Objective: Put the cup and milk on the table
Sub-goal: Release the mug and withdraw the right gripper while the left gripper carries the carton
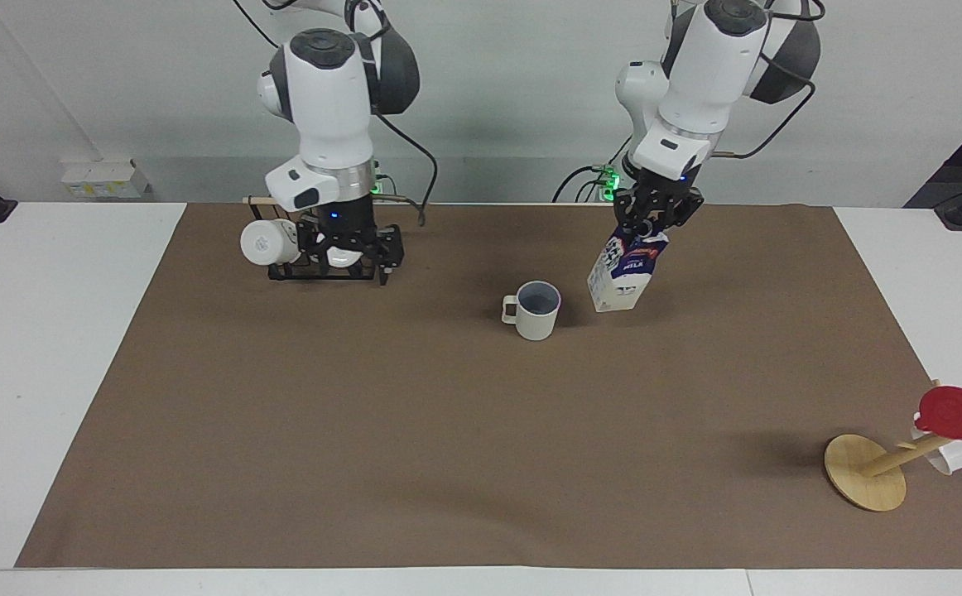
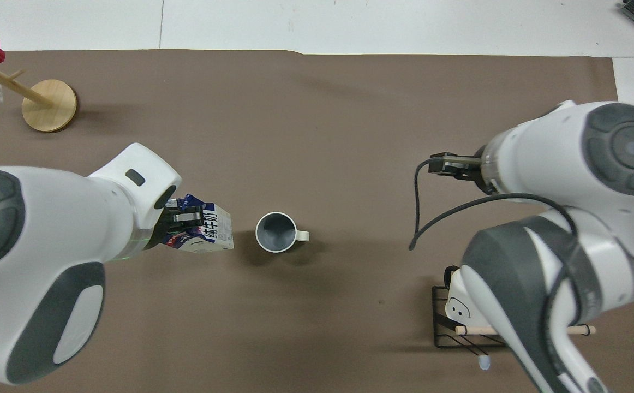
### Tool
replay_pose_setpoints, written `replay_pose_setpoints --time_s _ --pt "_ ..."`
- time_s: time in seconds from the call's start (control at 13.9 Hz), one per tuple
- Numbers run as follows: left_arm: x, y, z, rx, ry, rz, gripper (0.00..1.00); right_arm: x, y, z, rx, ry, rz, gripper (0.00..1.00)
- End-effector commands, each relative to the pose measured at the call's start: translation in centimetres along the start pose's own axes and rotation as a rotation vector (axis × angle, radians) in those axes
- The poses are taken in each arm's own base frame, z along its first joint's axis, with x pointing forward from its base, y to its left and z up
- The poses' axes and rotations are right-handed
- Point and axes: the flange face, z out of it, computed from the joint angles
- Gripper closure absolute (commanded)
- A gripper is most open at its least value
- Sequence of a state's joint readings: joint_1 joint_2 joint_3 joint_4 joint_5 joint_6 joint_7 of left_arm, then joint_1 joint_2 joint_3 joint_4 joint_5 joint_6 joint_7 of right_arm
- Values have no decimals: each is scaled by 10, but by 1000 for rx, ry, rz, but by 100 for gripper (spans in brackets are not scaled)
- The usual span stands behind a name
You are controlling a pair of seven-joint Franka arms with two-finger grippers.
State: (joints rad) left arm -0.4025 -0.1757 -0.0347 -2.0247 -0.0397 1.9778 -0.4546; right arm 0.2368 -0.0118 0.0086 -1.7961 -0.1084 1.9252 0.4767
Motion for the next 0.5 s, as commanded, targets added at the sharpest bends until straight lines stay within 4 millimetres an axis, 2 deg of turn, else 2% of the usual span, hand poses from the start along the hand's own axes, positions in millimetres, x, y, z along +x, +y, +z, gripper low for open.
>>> replay_pose_setpoints --time_s 0.0,0.22,0.29,0.43 --pt "-18 -4 27 15 37 0 68 7 46 -29 23 -13 -17 0" --pt "-23 -6 45 32 60 -5 69 22 90 -60 10 -20 -53 0" --pt "-25 -5 47 35 62 -16 69 24 99 -69 8 -27 -58 0" --pt "-29 5 48 33 67 -21 69 25 105 -89 3 -40 -64 0"
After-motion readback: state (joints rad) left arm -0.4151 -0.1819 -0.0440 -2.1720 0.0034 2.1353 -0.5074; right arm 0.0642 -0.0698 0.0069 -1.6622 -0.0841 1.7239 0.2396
